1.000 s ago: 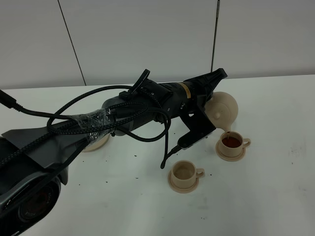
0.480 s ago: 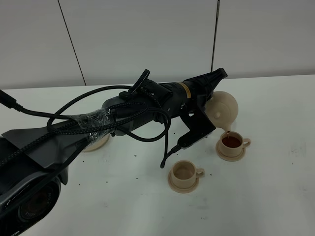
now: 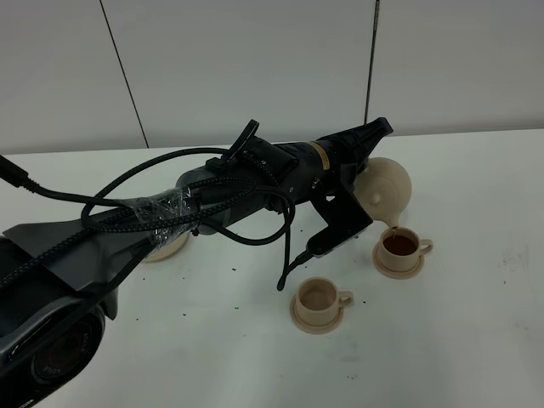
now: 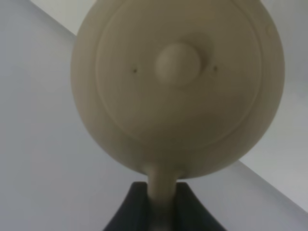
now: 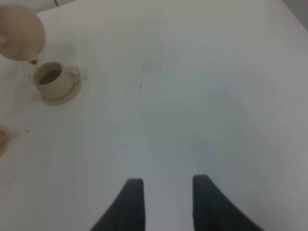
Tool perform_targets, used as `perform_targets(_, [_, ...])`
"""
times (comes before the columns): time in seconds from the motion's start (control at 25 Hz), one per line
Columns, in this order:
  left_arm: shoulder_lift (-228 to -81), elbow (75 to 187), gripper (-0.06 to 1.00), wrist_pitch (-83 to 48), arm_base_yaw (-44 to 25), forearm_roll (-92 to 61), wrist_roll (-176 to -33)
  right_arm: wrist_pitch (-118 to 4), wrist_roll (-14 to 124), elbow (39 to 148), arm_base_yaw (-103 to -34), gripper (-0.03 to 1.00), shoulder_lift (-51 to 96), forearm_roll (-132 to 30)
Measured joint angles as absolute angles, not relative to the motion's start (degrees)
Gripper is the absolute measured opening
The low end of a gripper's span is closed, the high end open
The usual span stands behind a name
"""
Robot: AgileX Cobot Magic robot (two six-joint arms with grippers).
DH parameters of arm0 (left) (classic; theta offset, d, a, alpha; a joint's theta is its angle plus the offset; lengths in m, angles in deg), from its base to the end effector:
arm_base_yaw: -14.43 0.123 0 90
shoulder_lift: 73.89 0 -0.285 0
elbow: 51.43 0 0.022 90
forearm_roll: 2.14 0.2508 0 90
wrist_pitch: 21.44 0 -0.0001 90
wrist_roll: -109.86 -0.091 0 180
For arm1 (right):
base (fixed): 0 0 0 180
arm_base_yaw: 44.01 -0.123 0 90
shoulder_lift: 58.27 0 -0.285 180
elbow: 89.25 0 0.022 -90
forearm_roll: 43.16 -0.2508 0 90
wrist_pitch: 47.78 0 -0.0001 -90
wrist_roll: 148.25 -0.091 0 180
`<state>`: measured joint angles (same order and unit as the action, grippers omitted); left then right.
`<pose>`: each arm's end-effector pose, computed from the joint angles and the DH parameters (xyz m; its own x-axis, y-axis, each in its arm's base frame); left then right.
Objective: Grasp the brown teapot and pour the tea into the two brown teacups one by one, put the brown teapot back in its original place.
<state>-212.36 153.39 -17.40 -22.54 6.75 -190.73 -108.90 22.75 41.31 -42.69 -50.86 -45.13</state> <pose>0.4260 -0.3194 0.1892 0.6939 0.4440 0.5669 -0.0911 -0.7268 0.6808 -0.0043 0.0028 0.2726 -0.4622 0.1834 -0.8676 0.0775 0.9830 0.1666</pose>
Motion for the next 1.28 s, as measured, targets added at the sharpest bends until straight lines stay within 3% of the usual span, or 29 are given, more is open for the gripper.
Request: perform_targets(1.28, [-212.4,153.4,0.17,-17.0,-22.5,5.1,-177.5,-108.9,22.8,41.3,-42.7,0.24,-50.9,-45.1])
